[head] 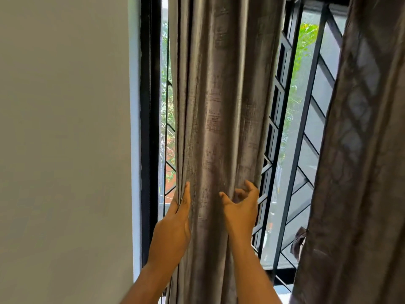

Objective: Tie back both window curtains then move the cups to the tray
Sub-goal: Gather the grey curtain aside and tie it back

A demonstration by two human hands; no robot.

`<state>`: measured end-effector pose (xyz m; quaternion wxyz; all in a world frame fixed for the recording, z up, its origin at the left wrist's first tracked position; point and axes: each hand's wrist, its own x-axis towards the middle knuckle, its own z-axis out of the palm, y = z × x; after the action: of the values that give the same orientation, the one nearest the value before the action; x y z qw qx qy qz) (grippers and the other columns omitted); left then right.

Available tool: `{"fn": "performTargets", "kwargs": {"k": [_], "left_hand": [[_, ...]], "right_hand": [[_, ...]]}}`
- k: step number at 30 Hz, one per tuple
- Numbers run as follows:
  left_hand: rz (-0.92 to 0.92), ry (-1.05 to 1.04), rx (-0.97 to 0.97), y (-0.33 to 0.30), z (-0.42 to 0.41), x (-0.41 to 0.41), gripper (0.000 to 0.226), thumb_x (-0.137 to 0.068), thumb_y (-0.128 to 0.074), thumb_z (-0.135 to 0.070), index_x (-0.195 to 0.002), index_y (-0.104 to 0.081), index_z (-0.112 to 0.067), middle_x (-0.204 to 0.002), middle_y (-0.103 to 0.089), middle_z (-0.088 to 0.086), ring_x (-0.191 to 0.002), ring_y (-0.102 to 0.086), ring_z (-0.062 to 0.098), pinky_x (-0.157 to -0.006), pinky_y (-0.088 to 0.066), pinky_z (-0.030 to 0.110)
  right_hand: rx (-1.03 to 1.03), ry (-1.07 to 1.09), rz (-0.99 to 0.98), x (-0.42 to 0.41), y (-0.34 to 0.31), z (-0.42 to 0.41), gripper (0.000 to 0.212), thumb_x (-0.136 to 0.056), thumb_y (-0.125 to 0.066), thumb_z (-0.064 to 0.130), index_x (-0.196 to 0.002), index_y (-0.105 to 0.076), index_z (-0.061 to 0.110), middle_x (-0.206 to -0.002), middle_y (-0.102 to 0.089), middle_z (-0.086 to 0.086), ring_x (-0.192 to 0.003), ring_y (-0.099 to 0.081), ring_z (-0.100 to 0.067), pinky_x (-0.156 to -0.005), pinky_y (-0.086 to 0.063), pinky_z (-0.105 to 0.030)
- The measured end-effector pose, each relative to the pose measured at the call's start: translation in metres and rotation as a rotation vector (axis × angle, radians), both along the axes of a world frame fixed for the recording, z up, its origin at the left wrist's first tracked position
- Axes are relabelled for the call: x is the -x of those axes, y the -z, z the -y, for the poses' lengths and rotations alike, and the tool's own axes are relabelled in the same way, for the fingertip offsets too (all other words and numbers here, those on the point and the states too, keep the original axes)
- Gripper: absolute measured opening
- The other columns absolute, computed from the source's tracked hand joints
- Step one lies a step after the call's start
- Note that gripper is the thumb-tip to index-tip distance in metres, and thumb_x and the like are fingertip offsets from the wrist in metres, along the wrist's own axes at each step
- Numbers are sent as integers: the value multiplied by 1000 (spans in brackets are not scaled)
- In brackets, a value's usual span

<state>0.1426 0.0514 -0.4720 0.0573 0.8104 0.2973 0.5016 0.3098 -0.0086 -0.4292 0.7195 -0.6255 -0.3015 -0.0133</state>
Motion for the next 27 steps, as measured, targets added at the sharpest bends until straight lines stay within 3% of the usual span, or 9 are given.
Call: {"fn": "performTargets", "kwargs": {"k": [3, 7, 10, 13, 17, 20, 22, 24, 27], "left_hand": [[-30, 27, 10, -3, 3, 1, 112, -108, -57, -3, -161, 24, -60, -154, -60, 16, -64, -68, 10, -65, -68, 27], [-27, 84, 93, -13, 15, 1, 68, -107, -19, -56, -166, 12, -48, -157, -57, 10, -72, -61, -2, -69, -53, 5], [27, 173, 143, -14, 22, 1, 64, -107, -24, -54, -158, 11, -71, -146, -65, 5, -94, -63, -11, -92, -48, 3], [140, 299, 160, -11, 26, 5, 58, -113, -33, -48, -157, -6, -75, -116, -70, -3, -98, -69, -10, -92, -53, 6], [136, 219, 76, -8, 21, -2, 64, -115, -39, -43, -171, -10, -36, -120, -76, 8, -96, -73, 11, -91, -64, 35], [113, 180, 105, -4, 24, -3, 66, -115, -32, -44, -169, 5, -49, -129, -72, 9, -86, -71, 16, -83, -63, 35], [36, 196, 89, 0, 26, -2, 86, -115, -43, -24, -163, 18, -59, -149, -64, 10, -82, -73, 17, -76, -62, 25], [-9, 185, 28, 3, 28, -4, 100, -112, -48, -11, -161, 25, -58, -168, -48, 12, -70, -69, 13, -65, -57, 16], [-48, 162, -23, 4, 33, -7, 104, -110, -50, -6, -162, 24, -57, -174, -36, 17, -57, -59, 11, -55, -60, 28]], "right_hand": [[38, -45, 32, 5, 2, 5, 35, -87, -85, 22, -111, -63, 33, -88, -72, 5, -81, -72, -13, -79, -64, -43], [55, -112, 332, 50, 22, 19, 20, -95, -76, 22, -95, -62, 36, -83, -67, 11, -73, -64, -3, -63, -50, -11], [39, -184, 369, 69, 39, 18, 14, -99, -71, 21, -100, -65, 33, -93, -65, 14, -83, -64, -4, -70, -52, -16], [85, -244, 439, 70, 51, 24, 11, -101, -67, 21, -107, -68, 31, -100, -66, 15, -91, -65, -3, -76, -54, -18], [250, -362, 636, 73, 59, 42, 27, -91, -64, 16, -114, -68, 29, -109, -69, 13, -90, -63, 5, -76, -59, -22], [77, -79, 687, 61, 52, 65, 21, -88, -72, 17, -101, -76, 32, -103, -74, 17, -91, -68, 0, -83, -59, -27], [-63, 182, 590, 51, 43, 75, 37, -91, -76, 19, -127, -72, 24, -130, -69, 10, -122, -62, -7, -105, -50, -30], [-6, 316, 426, 36, 33, 69, 66, -87, -82, 24, -147, -55, 18, -153, -53, -2, -145, -47, -24, -120, -39, -48], [140, 284, 178, 15, 23, 49, 98, -83, -85, 33, -162, -28, 29, -169, -30, -3, -157, -29, -28, -125, -30, -62]]}}
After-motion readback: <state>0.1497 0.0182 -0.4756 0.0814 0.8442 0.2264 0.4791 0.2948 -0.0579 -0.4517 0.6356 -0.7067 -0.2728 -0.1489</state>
